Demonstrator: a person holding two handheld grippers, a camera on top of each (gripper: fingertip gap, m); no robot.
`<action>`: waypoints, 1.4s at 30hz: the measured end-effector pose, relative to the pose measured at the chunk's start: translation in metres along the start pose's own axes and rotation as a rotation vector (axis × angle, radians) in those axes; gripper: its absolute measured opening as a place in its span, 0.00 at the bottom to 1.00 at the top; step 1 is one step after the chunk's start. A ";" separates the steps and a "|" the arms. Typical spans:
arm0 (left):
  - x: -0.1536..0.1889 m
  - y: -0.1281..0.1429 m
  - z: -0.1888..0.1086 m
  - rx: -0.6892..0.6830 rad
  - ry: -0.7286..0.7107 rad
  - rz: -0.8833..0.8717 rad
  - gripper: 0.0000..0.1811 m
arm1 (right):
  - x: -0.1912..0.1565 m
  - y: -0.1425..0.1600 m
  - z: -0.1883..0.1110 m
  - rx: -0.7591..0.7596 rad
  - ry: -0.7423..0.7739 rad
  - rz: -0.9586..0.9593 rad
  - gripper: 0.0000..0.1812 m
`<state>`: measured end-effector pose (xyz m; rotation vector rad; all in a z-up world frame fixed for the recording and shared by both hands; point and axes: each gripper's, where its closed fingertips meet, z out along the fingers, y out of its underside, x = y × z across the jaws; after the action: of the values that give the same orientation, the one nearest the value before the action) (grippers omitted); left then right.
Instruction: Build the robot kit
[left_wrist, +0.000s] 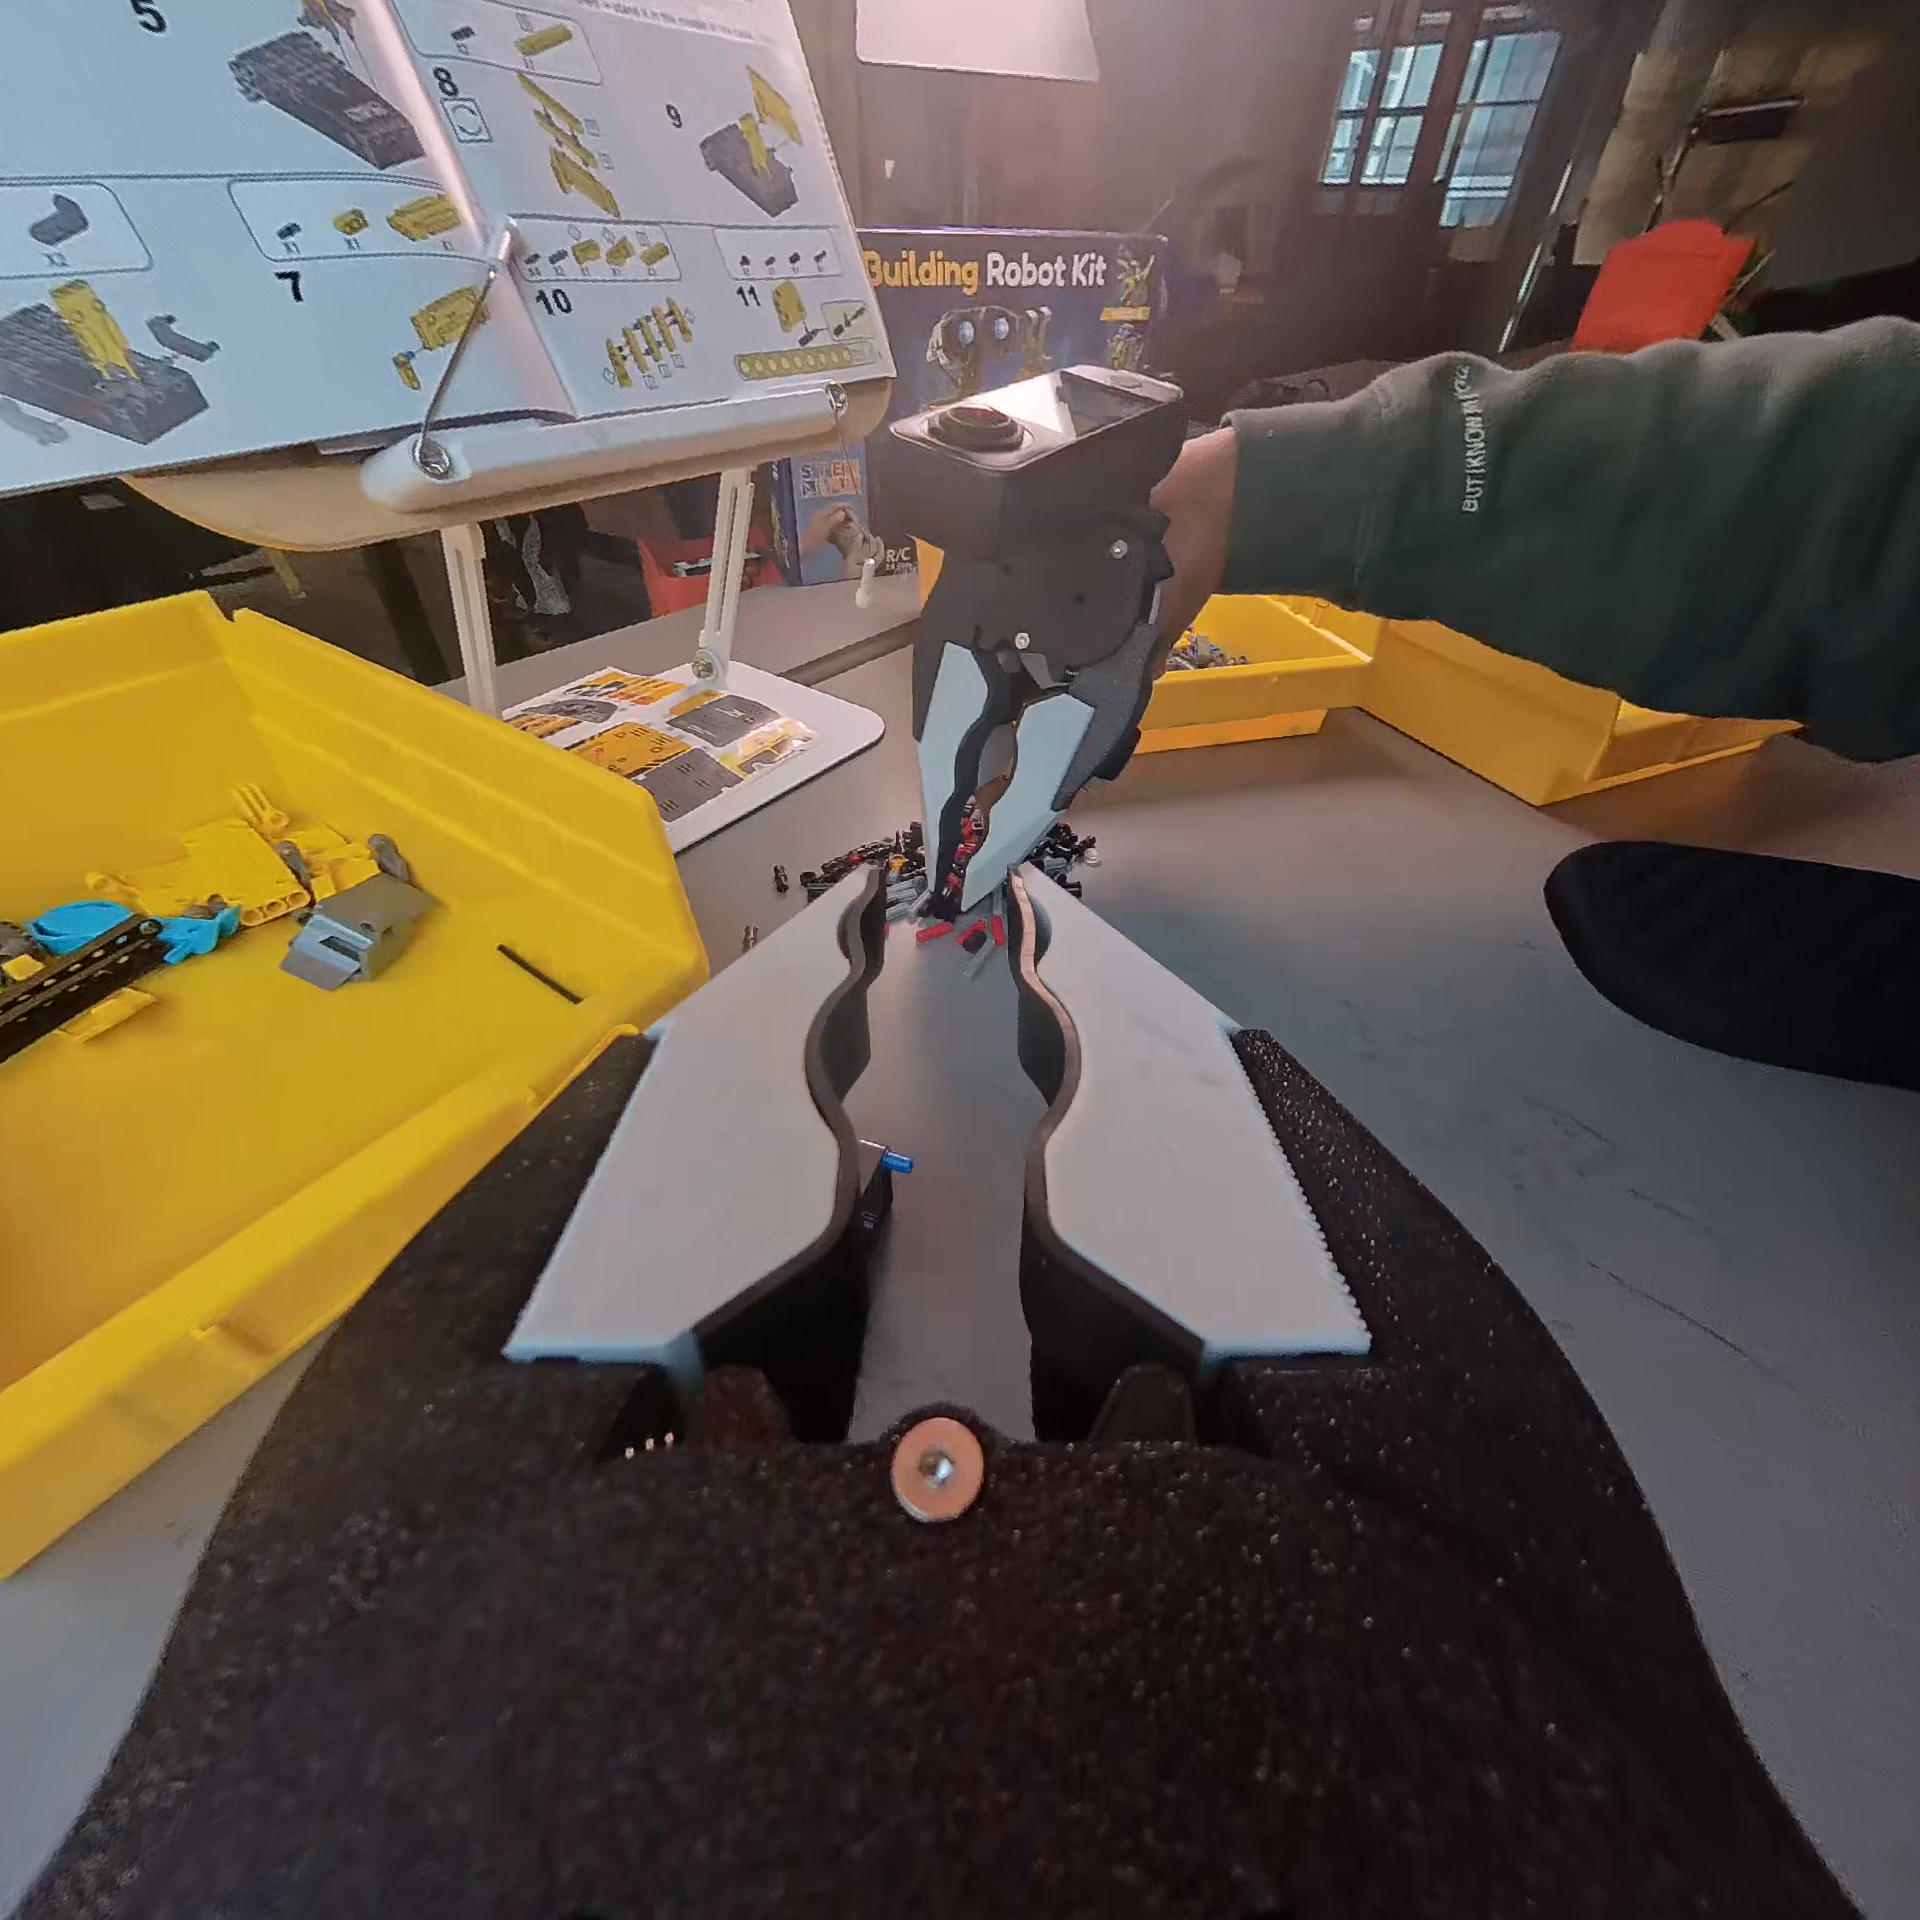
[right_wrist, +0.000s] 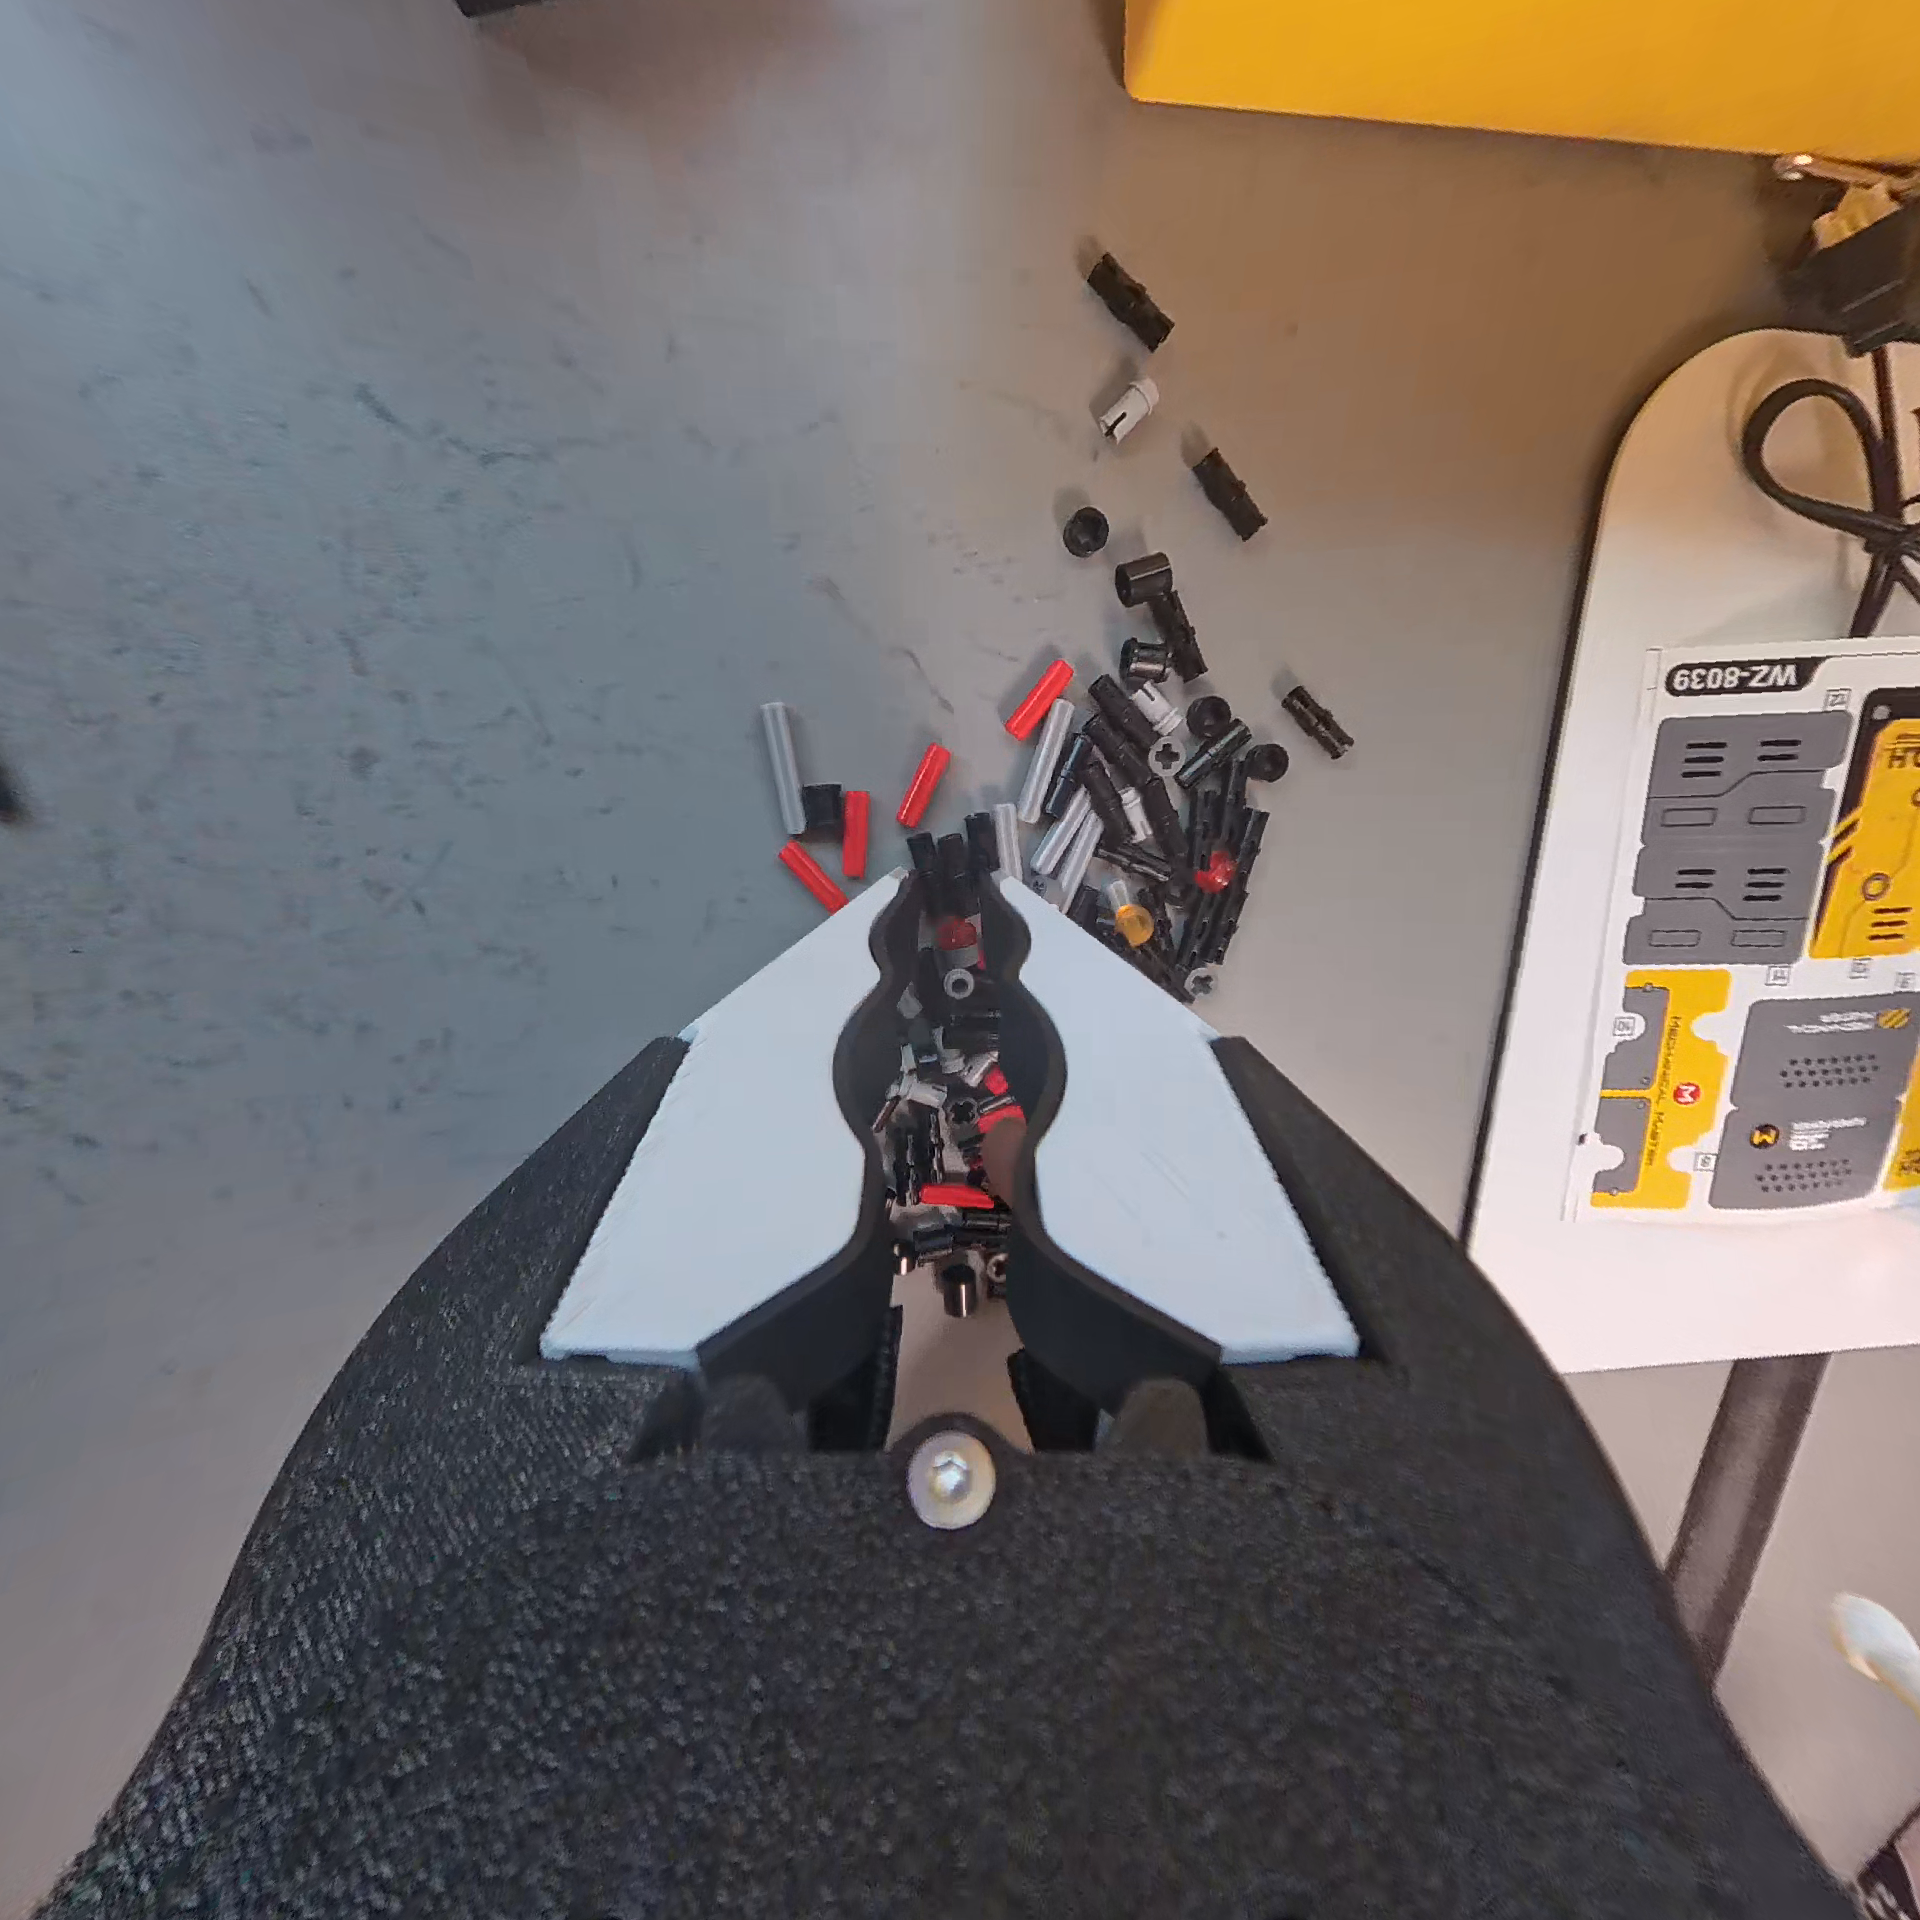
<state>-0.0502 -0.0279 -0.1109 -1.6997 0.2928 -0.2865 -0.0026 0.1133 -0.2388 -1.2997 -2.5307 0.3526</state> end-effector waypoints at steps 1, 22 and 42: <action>0.000 0.003 0.001 -0.003 0.003 -0.003 0.12 | 0.000 -0.001 0.000 -0.001 -0.012 0.007 0.06; 0.000 0.020 0.003 -0.033 0.023 -0.010 0.09 | -0.012 0.002 0.001 0.021 -0.041 0.058 0.03; 0.007 0.028 0.006 -0.066 0.047 0.012 0.08 | -0.140 -0.036 -0.020 0.157 -0.149 -0.069 0.03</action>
<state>-0.0423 -0.0291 -0.1391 -1.7573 0.3502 -0.3112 0.0557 -0.0203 -0.2267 -1.1641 -2.6006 0.6411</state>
